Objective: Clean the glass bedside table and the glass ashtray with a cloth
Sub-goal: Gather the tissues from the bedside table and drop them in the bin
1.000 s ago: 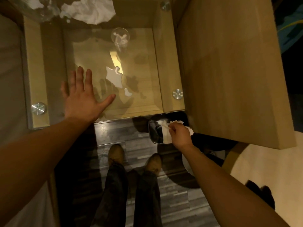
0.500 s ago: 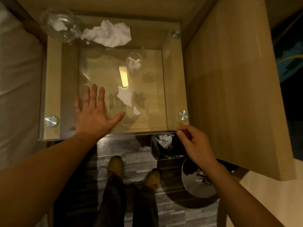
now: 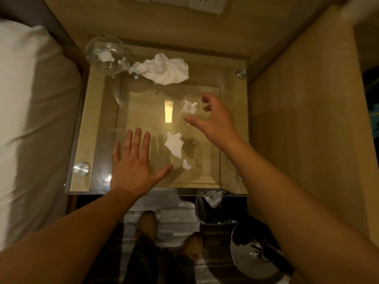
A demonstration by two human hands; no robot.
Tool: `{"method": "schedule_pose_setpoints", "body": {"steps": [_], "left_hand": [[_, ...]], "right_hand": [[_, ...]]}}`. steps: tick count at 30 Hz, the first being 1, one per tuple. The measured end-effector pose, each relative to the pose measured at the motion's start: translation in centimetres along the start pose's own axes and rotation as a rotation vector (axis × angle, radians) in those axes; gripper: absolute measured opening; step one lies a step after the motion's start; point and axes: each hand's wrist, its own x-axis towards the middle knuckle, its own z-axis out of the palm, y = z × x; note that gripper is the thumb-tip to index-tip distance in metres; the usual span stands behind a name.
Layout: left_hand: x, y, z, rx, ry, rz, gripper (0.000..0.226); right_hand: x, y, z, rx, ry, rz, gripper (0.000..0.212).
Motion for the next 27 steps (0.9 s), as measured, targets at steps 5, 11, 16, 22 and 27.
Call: {"method": "schedule_pose_setpoints", "body": {"steps": [5, 11, 16, 22, 27], "left_hand": [[0.0, -0.1, -0.2, 0.009, -0.019, 0.004, 0.112], [0.0, -0.1, -0.2, 0.013, -0.026, 0.003, 0.112], [0.0, 0.0, -0.1, -0.002, -0.011, 0.002, 0.113], [-0.1, 0.1, -0.3, -0.002, -0.026, -0.01, 0.114], [-0.3, 0.2, -0.4, -0.011, -0.011, -0.015, 0.112]], "right_hand": [[2.4, -0.3, 1.8, 0.018, -0.008, -0.011, 0.077], [2.1, -0.1, 1.9, 0.1, 0.025, 0.026, 0.061], [-0.5, -0.3, 0.4, 0.154, 0.082, 0.059, 0.064], [-9.0, 0.3, -2.6, 0.185, 0.116, 0.117, 0.063], [-18.0, 3.2, -4.1, 0.215, 0.129, 0.227, 0.062]]}}
